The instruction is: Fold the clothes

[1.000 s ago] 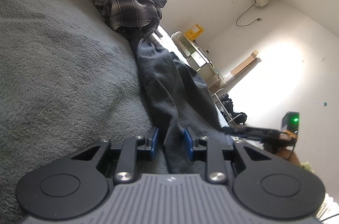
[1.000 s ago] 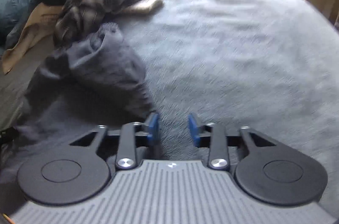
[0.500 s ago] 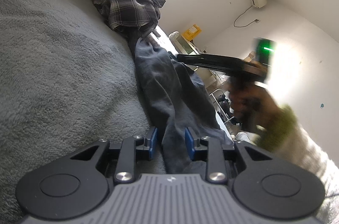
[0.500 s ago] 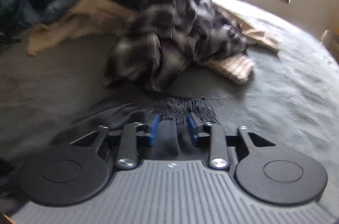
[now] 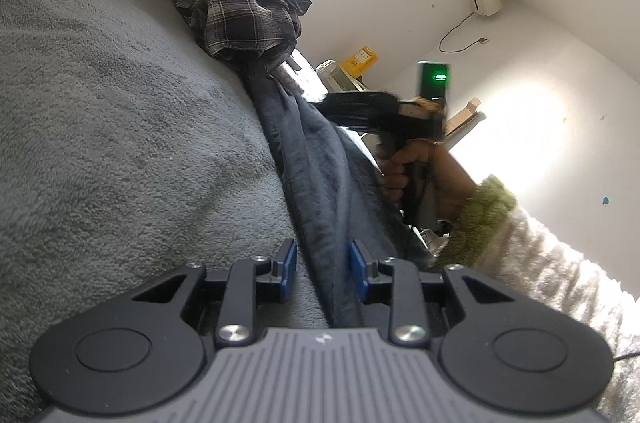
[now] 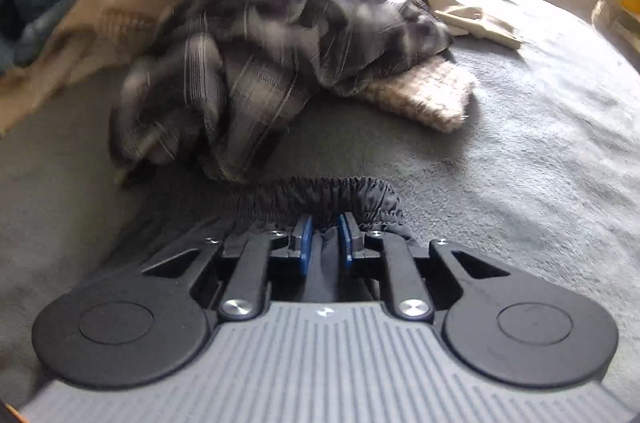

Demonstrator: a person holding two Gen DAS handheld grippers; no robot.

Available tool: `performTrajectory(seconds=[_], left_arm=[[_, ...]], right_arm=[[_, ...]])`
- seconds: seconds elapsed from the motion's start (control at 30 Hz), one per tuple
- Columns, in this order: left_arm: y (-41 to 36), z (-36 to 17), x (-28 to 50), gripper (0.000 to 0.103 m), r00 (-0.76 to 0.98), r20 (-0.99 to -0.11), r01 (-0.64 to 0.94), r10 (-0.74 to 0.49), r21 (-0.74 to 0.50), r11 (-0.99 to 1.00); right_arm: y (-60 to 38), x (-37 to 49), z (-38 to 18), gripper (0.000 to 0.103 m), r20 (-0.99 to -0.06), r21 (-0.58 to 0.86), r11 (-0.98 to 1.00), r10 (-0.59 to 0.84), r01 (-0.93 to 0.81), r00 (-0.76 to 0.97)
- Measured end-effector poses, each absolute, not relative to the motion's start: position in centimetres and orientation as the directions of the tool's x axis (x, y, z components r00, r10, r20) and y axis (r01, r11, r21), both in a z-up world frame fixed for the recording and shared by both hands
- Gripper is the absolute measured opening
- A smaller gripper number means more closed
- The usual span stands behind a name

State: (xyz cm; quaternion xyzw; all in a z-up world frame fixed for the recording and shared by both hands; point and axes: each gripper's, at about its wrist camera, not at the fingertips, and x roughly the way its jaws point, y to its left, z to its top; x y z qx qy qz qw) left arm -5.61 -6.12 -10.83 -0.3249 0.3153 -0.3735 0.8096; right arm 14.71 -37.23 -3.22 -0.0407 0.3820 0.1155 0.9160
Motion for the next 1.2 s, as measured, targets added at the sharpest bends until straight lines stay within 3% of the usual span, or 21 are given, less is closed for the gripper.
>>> performTrajectory(seconds=[0.17, 0.37, 0.5, 0.63, 0.73, 0.87, 0.93, 1.0, 1.1, 1.2], left_arm=[[-6.0, -10.9, -5.5, 0.031, 0.520, -0.258, 0.399, -0.814, -0.769, 0.499], [-5.6, -11.0, -5.4, 0.031, 0.520, -0.231, 0.391, -0.822, -0.791, 0.470], [-5.3, -10.6, -5.4, 0.031, 0.536, -0.232, 0.371, -0.812, -0.799, 0.474], [-4.6, -9.0, -6.1, 0.041, 0.596, -0.258, 0.341, -0.760, -0.776, 0.530], [-4.3, -8.1, -6.5, 0.041, 0.603, -0.292, 0.303, -0.742, -0.777, 0.552], [-4.0, -7.2, -7.8, 0.041, 0.581, -0.352, 0.270, -0.734, -0.767, 0.582], [-3.9, -6.5, -9.1, 0.041, 0.575, -0.361, 0.273, -0.734, -0.761, 0.588], [-3.8, -5.6, -10.9, 0.041, 0.579, -0.356, 0.303, -0.733, -0.741, 0.599], [-4.5, -4.5, -13.2, 0.044, 0.561, -0.344, 0.364, -0.753, -0.715, 0.597], [-5.6, -4.0, -15.0, 0.044, 0.571, -0.364, 0.396, -0.736, -0.663, 0.635]], right_arm=[[-41.5, 8.7, 3.4, 0.016, -0.635, 0.035, 0.987, 0.141, -0.154, 0.759], [-49.3, -7.5, 14.1, 0.017, -0.503, -0.005, 1.000, -0.002, -0.001, 0.864], [-53.2, -18.9, 17.4, 0.019, -0.455, -0.020, 0.995, -0.098, 0.100, 0.885], [-55.0, -26.6, 12.5, 0.025, -0.534, 0.081, 0.989, -0.064, 0.127, 0.843], [-56.2, -29.3, 5.1, 0.032, -0.587, 0.261, 0.953, 0.030, 0.154, 0.809], [-59.4, -31.7, -3.6, 0.033, -0.553, 0.571, 0.785, 0.151, 0.240, 0.819], [-60.6, -32.4, -5.3, 0.034, -0.518, 0.645, 0.720, 0.165, 0.256, 0.839], [-61.1, -32.9, -6.2, 0.035, -0.486, 0.682, 0.687, 0.170, 0.250, 0.857], [-60.8, -32.7, -6.4, 0.046, -0.457, 0.706, 0.681, 0.228, 0.194, 0.860], [-59.6, -32.1, -6.1, 0.047, -0.467, 0.671, 0.718, 0.216, 0.185, 0.857]])
